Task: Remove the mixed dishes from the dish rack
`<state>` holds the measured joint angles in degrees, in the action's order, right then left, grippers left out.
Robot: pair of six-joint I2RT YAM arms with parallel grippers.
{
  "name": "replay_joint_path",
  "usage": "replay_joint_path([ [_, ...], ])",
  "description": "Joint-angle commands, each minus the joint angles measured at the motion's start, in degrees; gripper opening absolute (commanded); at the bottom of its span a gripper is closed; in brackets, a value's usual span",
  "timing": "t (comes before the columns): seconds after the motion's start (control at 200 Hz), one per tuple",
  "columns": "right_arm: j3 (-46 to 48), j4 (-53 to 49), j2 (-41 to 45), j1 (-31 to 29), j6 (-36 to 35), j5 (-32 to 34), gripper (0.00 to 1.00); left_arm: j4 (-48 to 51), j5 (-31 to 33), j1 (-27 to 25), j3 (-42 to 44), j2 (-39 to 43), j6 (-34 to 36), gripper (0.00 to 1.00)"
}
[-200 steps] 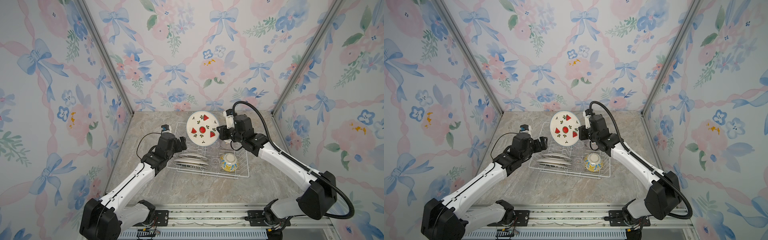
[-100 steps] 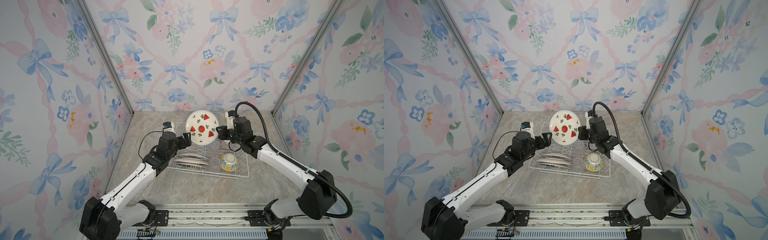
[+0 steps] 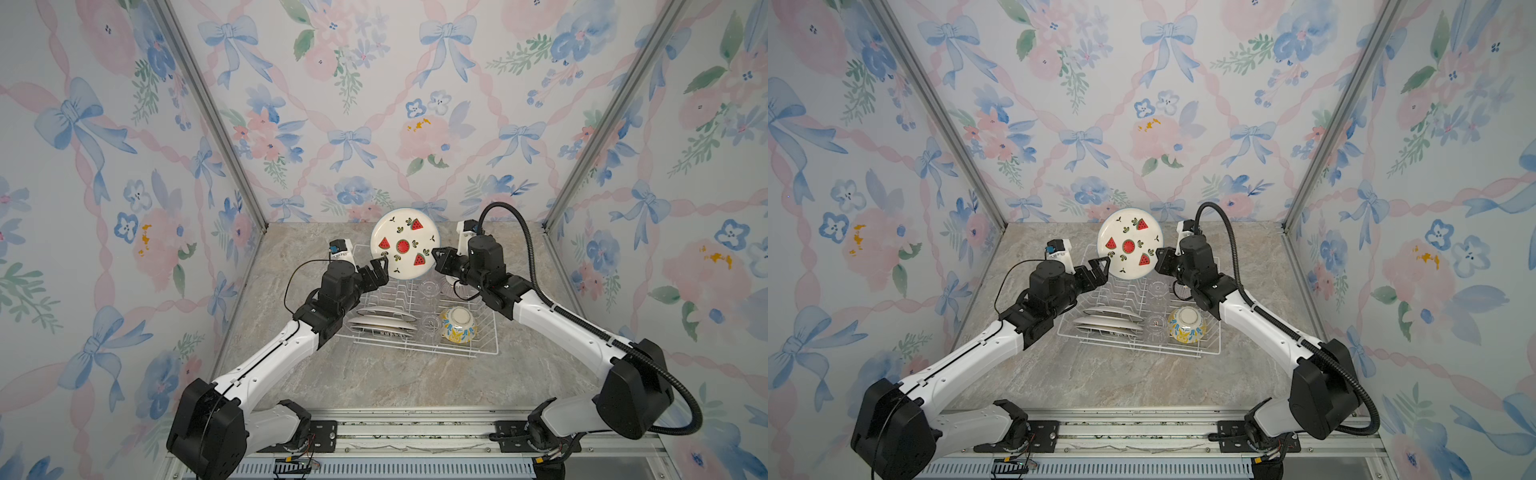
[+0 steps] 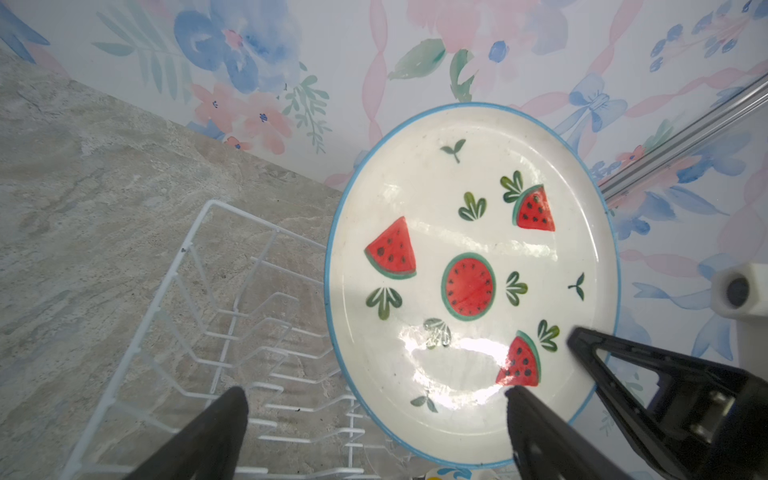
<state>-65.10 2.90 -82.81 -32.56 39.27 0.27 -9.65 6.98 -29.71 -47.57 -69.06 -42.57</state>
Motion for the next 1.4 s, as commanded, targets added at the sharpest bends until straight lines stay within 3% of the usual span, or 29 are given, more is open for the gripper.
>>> replay_joint_path([
  [0.0,-0.3,11.2,2.9,0.4,4.4,-0.7,0.0,-2.9,0.3,-0.3,-0.3,-1.3,-0.6,0.98],
  [0.165,0.9,12.7,3.9,0.5,4.8,-0.9,0.0,-6.2,-2.8,0.1,-0.2,-2.2,-0.9,0.95],
  [0.26,1.6,13.2,4.4,0.9,5.2,-1.4,0.0,-8.3,-4.3,0.4,0.0,-2.8,-1.3,0.86],
  [0.755,4.7,15.7,8.2,3.2,8.1,-4.7,0.0,-11.5,-7.2,0.8,-0.9,-7.2,-2.9,0.83],
  [0.93,5.4,15.3,9.2,3.5,8.8,-5.2,0.0,-13.9,-11.4,1.3,-2.8,-10.1,-3.3,0.8],
  [1.045,5.5,15.2,9.5,3.9,9.6,-6.1,0.0,-14.9,-12.0,1.4,-3.6,-11.1,-3.5,0.75],
  [1.18,5.4,15.3,8.9,4.3,11.6,-8.0,0.0,-17.0,-13.4,1.7,-3.8,-12.4,-3.7,0.62],
  [1.395,4.4,13.1,7.4,4.7,13.1,-9.7,0.0,-23.7,-17.2,2.2,-2.6,-13.9,-6.3,0.6],
])
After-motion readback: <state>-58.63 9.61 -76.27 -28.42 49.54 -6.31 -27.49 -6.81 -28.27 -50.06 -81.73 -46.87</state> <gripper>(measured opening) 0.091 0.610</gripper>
